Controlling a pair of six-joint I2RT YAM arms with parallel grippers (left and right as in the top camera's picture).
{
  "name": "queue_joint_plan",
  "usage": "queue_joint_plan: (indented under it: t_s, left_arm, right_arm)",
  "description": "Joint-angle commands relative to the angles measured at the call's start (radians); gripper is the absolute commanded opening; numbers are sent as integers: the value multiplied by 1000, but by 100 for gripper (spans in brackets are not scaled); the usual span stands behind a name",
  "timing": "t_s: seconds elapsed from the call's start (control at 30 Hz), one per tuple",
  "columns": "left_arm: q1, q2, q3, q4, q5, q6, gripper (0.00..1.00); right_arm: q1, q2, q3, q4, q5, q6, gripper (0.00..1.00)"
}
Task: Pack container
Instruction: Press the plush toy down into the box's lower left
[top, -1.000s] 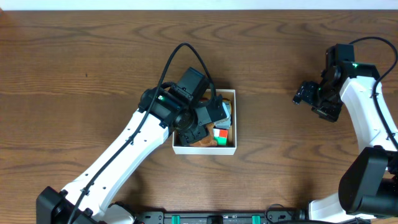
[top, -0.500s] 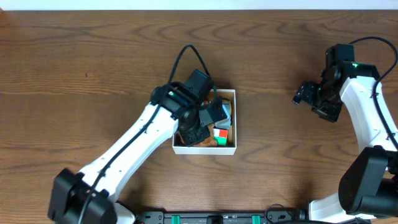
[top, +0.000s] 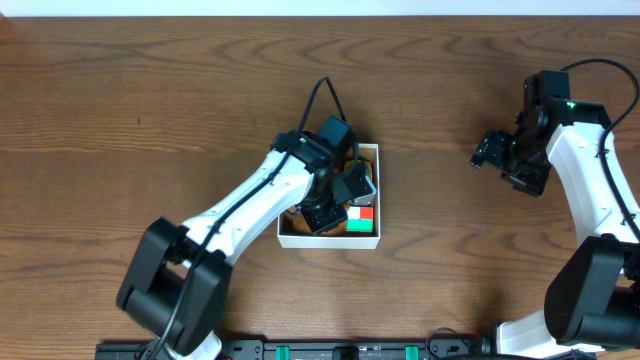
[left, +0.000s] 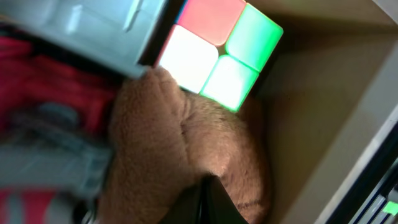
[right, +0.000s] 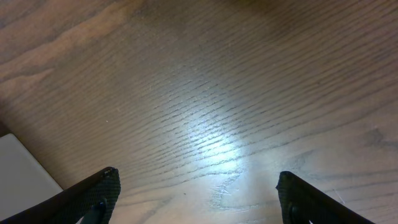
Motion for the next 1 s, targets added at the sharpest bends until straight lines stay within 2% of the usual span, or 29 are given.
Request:
queue_joint_plan:
  t_s: [0.0, 0.47, 0.73, 0.77, 0.83, 0.9, 0.97]
  left_arm:
    - [3, 75, -19, -3, -25, -10, 6]
    - [3, 63, 9, -25, -26, -37, 6]
    - [3, -45, 31, -42, -26, -40, 6]
    - [3, -67, 31, -42, -26, -40, 7]
    - [3, -113, 32, -42, -26, -40, 17]
    - [3, -166, 32, -42, -26, -40, 17]
    - [3, -216, 32, -42, -26, -40, 24]
  right_arm:
    - [-4, 2, -2, -2, 0, -16, 84]
    - [-4, 2, -2, -5, -1, -16, 84]
    - [-4, 2, -2, -4, 0, -16, 84]
    - [-4, 2, -2, -4, 0, -16, 84]
    - [-4, 2, -2, -4, 0, -16, 84]
    - [-4, 2, -2, -4, 0, -16, 84]
    - [-4, 2, -2, -4, 0, -16, 84]
